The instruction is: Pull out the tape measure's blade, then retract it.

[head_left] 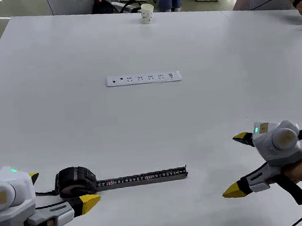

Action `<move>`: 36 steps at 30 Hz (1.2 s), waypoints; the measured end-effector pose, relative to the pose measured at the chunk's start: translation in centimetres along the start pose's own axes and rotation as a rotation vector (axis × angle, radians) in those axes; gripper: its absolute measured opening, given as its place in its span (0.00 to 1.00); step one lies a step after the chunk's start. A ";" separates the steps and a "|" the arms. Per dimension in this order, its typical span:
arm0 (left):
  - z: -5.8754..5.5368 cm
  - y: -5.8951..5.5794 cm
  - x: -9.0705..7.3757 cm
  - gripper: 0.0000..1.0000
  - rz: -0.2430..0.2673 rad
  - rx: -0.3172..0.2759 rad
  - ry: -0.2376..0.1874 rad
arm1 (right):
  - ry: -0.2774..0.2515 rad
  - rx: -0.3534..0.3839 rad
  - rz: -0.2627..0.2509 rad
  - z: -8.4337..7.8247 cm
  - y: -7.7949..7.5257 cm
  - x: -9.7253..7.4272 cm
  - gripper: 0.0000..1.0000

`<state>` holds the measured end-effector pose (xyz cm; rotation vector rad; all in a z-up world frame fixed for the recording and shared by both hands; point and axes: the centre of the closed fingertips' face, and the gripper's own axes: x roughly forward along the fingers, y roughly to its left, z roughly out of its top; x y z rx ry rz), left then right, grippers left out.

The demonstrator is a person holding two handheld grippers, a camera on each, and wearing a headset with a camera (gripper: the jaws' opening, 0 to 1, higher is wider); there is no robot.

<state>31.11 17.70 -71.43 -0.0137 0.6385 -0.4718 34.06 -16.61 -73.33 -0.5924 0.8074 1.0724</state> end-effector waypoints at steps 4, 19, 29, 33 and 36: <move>0.0 -0.2 0.7 0.99 0.005 -0.006 0.006 | 0.006 -0.023 0.020 0.6 0.0 0.7 0.99; 1.0 0.8 2.1 0.99 0.194 0.001 -0.045 | 0.045 -0.162 0.079 3.0 -1.0 3.5 0.99; 1.5 1.8 3.7 0.99 0.245 -0.038 -0.113 | 0.063 -0.208 0.141 4.2 -0.8 5.9 0.99; 1.0 1.8 4.5 0.99 0.256 -0.039 -0.141 | 0.078 -0.247 0.171 4.3 0.0 6.8 0.93; 0.5 1.4 4.9 0.99 0.254 -0.037 -0.163 | 0.094 -0.270 0.197 4.2 0.5 7.7 0.89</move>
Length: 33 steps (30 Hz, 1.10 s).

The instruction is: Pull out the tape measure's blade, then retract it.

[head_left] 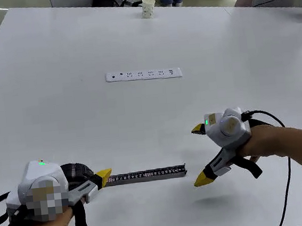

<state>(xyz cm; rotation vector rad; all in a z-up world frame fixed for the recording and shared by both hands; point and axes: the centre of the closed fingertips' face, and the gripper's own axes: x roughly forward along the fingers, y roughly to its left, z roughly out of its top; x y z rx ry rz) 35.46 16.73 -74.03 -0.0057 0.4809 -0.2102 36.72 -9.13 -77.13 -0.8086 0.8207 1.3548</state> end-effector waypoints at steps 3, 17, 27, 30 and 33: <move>-0.4 -0.2 0.1 0.99 0.003 -0.005 -0.006 | 0.005 -0.011 0.010 0.2 0.0 0.6 0.87; -1.0 0.8 -0.1 0.99 0.063 -0.057 -0.055 | 0.048 -0.027 0.046 -0.7 0.1 1.9 0.69; -1.4 0.9 -0.1 0.99 0.058 -0.104 -0.051 | 0.071 -0.030 0.096 -1.0 0.7 2.4 0.42; -1.4 0.9 -0.1 0.99 0.059 -0.102 -0.052 | 0.070 -0.049 0.102 -0.8 0.8 2.6 0.37; -1.3 1.0 -0.1 0.99 0.061 -0.100 -0.056 | 0.073 -0.060 0.110 -0.7 0.9 2.8 0.30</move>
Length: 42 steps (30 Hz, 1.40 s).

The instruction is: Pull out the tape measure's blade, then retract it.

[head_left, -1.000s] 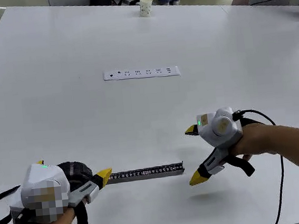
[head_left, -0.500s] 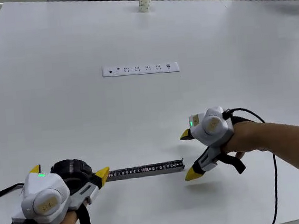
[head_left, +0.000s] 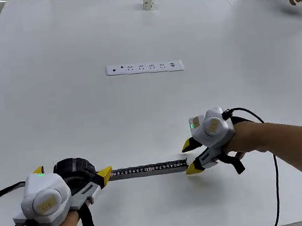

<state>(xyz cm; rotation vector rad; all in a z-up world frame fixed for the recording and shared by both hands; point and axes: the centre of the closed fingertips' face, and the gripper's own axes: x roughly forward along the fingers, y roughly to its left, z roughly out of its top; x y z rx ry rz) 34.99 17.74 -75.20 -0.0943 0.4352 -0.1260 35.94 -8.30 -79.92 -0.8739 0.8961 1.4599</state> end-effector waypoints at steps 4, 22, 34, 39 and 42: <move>0.2 0.0 0.1 0.99 0.000 0.003 -0.006 | 0.012 0.003 0.012 -0.1 0.1 0.3 0.25; 0.3 -0.2 0.3 0.98 0.001 0.005 -0.011 | 0.078 -0.061 0.005 -0.4 0.4 0.8 0.11; 0.0 0.5 0.6 0.78 0.035 0.067 0.015 | 0.119 -0.002 -0.010 -0.3 0.2 1.0 0.10; -0.6 1.6 0.9 0.74 0.060 0.027 0.038 | 0.141 0.017 -0.033 -0.4 0.1 1.0 0.10; -0.6 1.5 0.9 0.73 0.045 0.042 0.039 | 0.150 0.024 -0.039 -0.5 0.1 1.0 0.10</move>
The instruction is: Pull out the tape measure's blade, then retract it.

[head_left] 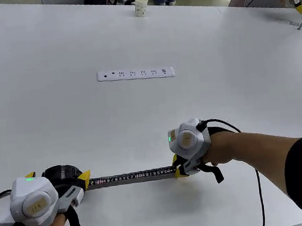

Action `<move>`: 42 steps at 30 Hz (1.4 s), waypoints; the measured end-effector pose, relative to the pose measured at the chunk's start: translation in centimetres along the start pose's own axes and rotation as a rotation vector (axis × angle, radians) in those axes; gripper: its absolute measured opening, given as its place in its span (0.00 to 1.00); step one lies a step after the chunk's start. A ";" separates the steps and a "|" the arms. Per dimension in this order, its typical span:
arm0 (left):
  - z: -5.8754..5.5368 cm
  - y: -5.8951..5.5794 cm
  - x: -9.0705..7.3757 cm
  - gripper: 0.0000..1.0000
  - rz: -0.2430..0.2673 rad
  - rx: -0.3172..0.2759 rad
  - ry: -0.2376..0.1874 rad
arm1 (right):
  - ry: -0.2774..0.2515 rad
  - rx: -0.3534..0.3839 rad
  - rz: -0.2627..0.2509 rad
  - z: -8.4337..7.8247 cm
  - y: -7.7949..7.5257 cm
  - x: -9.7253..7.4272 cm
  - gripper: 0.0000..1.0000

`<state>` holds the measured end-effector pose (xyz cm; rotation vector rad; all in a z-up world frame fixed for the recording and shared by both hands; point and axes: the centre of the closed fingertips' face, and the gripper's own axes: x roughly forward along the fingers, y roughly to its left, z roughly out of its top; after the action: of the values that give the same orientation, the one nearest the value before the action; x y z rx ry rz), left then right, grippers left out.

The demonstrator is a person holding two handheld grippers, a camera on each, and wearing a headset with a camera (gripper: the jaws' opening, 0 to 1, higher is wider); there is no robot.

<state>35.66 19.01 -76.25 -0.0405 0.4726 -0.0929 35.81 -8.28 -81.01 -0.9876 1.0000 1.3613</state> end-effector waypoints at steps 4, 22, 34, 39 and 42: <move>-0.2 -0.5 0.0 0.68 -0.015 0.016 0.022 | -0.004 0.003 -0.001 0.0 0.1 -0.1 0.10; -0.6 -0.5 0.0 0.59 -0.020 0.023 0.079 | -0.026 0.051 0.005 0.0 0.0 -0.1 0.10; -0.9 -0.5 0.0 0.59 -0.029 0.035 0.099 | -0.015 0.047 0.014 0.3 0.0 0.1 0.10; -0.9 -0.5 0.1 0.59 -0.029 0.033 0.113 | -0.005 0.058 0.018 0.4 -0.1 0.1 0.10; -0.9 -0.5 0.1 0.59 -0.030 0.034 0.113 | 0.002 0.064 0.029 0.5 -0.1 0.1 0.10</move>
<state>35.27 18.51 -77.06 -0.0089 0.5830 -0.1335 35.93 -7.74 -80.99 -0.9301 1.0565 1.3449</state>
